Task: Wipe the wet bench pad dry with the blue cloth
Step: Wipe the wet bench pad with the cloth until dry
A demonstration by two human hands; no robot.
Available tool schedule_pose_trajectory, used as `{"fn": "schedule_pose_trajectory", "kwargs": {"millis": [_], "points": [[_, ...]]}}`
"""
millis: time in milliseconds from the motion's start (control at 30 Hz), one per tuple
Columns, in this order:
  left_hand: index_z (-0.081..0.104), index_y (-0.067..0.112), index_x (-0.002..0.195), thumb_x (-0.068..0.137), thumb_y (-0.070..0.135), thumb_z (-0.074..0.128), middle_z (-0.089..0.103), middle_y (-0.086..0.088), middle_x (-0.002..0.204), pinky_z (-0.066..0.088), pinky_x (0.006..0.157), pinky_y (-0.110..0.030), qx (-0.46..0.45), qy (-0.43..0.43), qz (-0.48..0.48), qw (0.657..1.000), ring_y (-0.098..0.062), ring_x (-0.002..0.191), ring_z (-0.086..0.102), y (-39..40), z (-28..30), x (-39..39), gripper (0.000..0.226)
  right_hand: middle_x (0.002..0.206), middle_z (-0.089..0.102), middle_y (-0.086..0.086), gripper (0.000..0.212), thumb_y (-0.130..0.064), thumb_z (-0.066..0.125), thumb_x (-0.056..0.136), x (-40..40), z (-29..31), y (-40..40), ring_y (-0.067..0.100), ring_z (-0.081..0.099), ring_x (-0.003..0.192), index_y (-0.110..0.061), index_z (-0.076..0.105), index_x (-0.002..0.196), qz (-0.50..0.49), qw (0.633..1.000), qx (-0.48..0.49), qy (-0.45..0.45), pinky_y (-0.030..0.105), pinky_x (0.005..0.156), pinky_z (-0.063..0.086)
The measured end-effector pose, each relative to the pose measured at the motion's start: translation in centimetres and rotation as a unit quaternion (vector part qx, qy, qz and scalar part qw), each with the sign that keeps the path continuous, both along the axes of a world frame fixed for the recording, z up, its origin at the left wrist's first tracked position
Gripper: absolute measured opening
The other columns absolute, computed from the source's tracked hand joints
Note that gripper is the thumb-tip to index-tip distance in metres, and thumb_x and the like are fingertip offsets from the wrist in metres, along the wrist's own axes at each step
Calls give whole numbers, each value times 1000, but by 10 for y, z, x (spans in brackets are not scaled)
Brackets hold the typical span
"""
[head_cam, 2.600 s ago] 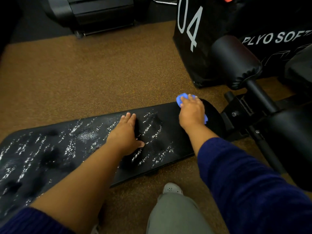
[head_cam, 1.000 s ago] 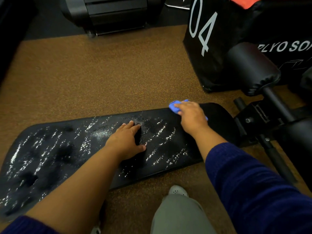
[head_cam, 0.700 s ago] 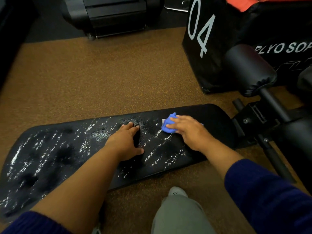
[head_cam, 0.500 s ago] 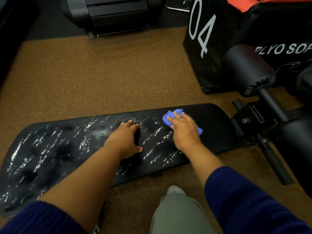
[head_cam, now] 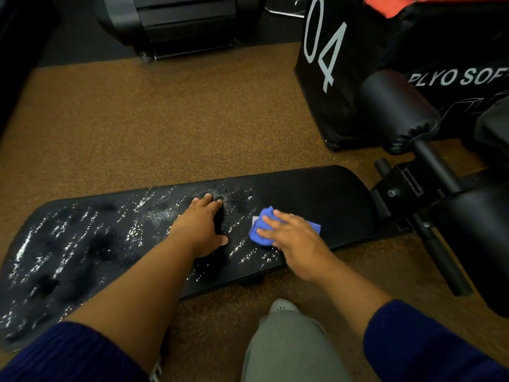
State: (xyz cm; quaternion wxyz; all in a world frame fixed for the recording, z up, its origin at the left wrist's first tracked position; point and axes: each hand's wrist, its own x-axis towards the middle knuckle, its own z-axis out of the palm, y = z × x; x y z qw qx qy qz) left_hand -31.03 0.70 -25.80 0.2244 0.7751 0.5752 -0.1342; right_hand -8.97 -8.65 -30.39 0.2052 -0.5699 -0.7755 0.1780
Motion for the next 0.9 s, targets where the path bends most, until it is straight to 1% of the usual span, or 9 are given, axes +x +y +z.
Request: {"fn": "schedule_pose_trajectory", "kwargs": {"millis": [67, 167, 233, 400, 467, 600, 700, 800, 900], "points": [[12, 27, 152, 78, 44, 72, 0, 4, 162, 25, 116, -53, -4, -3, 3, 1000, -23, 150, 1, 0, -2, -1, 97, 127, 60, 5, 42, 2, 56, 79, 29, -3, -7, 25, 44, 127, -20, 67, 113, -1, 1000, 28, 3, 35, 108, 31], [12, 28, 152, 78, 43, 72, 0, 5, 162, 24, 116, -54, -2, -7, 12, 1000, -23, 150, 0, -1, -4, 0, 96, 137, 51, 6, 50, 9, 56, 78, 33, -3, 5, 27, 33, 135, -18, 63, 120, -163, 987, -8, -4, 43, 111, 29], [13, 28, 152, 78, 42, 73, 1, 5, 162, 24, 115, -55, 1, -6, 15, 1000, -23, 150, 1, -2, -3, 1, 96, 139, 49, 7, 46, 3, 57, 80, 7, -1, 7, 29, 34, 135, -15, 61, 122, -202, 979, -11, -15, 44, 112, 26], [12, 28, 152, 79, 42, 72, 0, 5, 162, 24, 116, -54, -3, -3, 17, 1000, -23, 150, 0, -3, -2, 0, 96, 132, 56, 2, 44, -4, 49, 81, 20, -4, -27, 19, 41, 130, -21, 62, 119, 34, 999, 22, -12, 33, 108, 27], [11, 28, 152, 80, 42, 71, -2, 5, 162, 23, 116, -55, -4, -6, 17, 1000, -22, 150, -2, -4, -2, 0, 95, 132, 56, 3, 46, -1, 45, 82, 47, -5, -26, 21, 42, 129, -20, 62, 119, 6, 999, 34, -29, 33, 110, 27], [10, 27, 152, 81, 41, 70, -3, 4, 162, 21, 116, -55, -1, -6, 18, 1000, -23, 150, -2, -6, -3, 1, 93, 135, 53, 8, 47, 4, 56, 80, 29, -8, -11, 29, 41, 130, -16, 60, 122, -195, 980, 17, -44, 40, 110, 30], [10, 27, 152, 82, 40, 69, -4, 4, 162, 20, 117, -55, -2, -6, 18, 1000, -23, 149, -3, -6, -3, 1, 93, 131, 57, 5, 42, -5, 49, 81, 5, -13, -31, 24, 45, 126, -17, 63, 118, -66, 996, 56, -17, 36, 107, 29], [8, 27, 153, 84, 40, 67, -7, 5, 162, 16, 118, -55, -7, -6, 15, 1000, -22, 149, -6, -7, -2, 0, 92, 134, 54, 1, 48, -6, 42, 80, 38, -13, -49, 21, 42, 130, -22, 60, 122, 55, 995, 63, -51, 36, 108, 29], [6, 28, 153, 85, 40, 66, -9, 5, 162, 11, 118, -55, -10, -15, 18, 1000, -21, 149, -9, -7, -4, 0, 91, 130, 57, 7, 47, -7, 38, 81, 70, -13, -45, 29, 46, 127, -17, 59, 122, -85, 992, 68, -61, 43, 105, 33]]}}
